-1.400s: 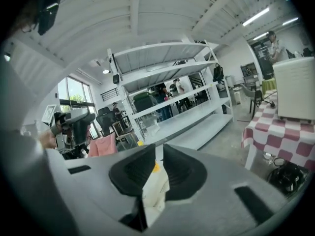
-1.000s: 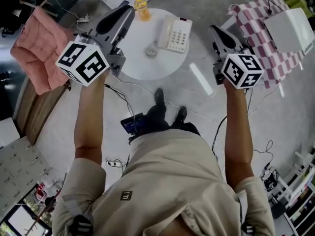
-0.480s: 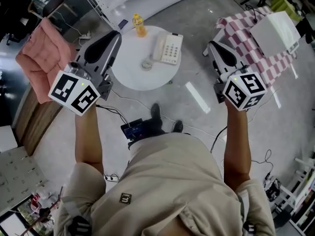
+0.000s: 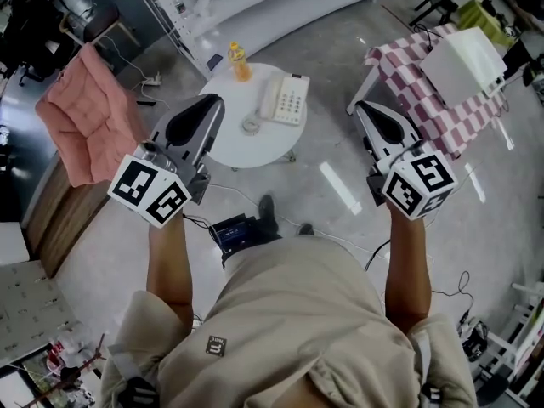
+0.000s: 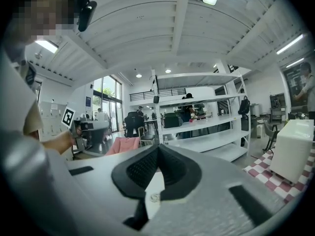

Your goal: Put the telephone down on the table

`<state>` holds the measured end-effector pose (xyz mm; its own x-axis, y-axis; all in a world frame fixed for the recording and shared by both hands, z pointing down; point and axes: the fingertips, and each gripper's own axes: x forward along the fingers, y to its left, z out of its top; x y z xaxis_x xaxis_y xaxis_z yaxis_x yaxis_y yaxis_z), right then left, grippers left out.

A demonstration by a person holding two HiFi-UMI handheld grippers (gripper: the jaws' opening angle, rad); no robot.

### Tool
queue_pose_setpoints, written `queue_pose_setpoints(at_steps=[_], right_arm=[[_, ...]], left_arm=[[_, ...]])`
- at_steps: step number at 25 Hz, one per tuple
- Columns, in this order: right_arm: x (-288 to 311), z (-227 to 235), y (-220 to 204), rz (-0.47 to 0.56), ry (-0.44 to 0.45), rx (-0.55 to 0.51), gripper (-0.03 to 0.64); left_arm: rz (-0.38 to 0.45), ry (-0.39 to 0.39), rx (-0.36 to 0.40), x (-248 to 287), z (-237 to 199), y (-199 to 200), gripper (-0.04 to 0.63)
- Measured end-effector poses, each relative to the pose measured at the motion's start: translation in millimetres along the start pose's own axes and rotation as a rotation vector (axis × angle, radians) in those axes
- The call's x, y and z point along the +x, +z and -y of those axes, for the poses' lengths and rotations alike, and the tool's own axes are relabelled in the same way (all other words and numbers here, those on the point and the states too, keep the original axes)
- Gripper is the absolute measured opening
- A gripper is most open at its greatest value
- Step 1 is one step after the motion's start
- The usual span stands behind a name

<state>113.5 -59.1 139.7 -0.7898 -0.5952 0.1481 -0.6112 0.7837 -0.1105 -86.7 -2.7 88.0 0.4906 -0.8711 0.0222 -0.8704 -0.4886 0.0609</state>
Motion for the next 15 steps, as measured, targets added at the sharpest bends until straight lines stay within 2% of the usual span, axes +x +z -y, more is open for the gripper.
queue_pose_setpoints(at_steps=[15], right_arm=[[-37.1,-1.0,-3.4,0.005,0.018,-0.01,-0.009]], left_arm=[[-0.038,-0.006,0.011,-2.7,42.6,-11.4,0.028]])
